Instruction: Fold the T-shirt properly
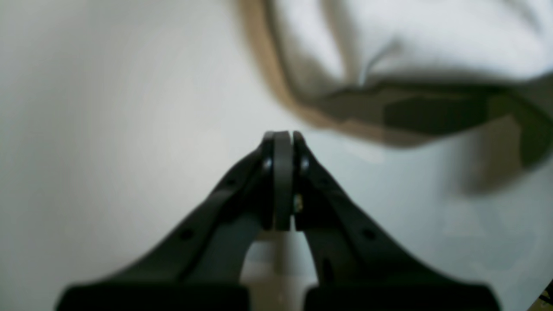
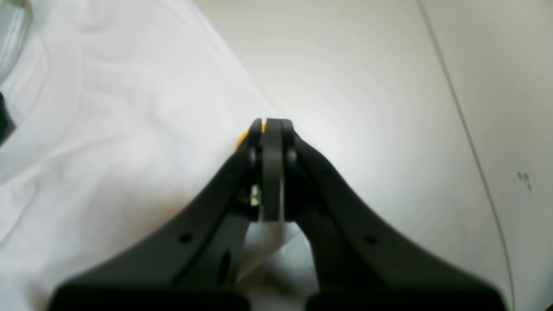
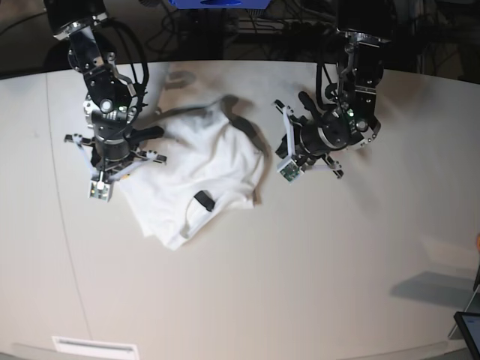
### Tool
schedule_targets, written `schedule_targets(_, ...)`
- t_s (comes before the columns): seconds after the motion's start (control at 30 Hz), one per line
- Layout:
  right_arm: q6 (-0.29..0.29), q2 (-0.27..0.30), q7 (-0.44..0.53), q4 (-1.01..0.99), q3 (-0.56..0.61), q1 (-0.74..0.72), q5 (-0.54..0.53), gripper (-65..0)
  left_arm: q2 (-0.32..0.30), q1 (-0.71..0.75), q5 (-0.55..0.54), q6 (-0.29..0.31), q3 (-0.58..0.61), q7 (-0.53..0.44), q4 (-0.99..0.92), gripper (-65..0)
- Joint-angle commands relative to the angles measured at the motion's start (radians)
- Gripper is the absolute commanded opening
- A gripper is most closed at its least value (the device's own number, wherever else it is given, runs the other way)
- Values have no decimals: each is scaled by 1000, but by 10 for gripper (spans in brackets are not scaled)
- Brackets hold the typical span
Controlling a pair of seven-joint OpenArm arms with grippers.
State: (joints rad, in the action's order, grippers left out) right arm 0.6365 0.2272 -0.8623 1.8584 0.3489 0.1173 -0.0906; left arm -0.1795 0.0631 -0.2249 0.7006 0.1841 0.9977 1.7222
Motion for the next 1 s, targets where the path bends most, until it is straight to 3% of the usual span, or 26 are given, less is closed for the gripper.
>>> schedule_targets(0.0, -2, -5, 25, 13, -4, -9, 15, -647, 5, -26, -5, -2, -4, -20, -6, -650)
schedule_targets(0.27, -2, -15, 25, -7, 0, 38, 13, -647, 39, -159, -5, -2, 104, -21, -144, -650)
schedule_targets(0.5, -2, -16, 27, -6, 0, 101, 13, -647, 97, -294, -5, -2, 119, -24, -290, -650)
schedule_targets(0.8, 3, -45, 27, -1, 52, 141, 13, -647, 166, -475, -5, -2, 125, -161, -578, -650)
schedule_targets(0.97, 4, -45, 27, -1, 120, 143, 15, -647, 186, -561, -5, -2, 226, -242, -695, -650)
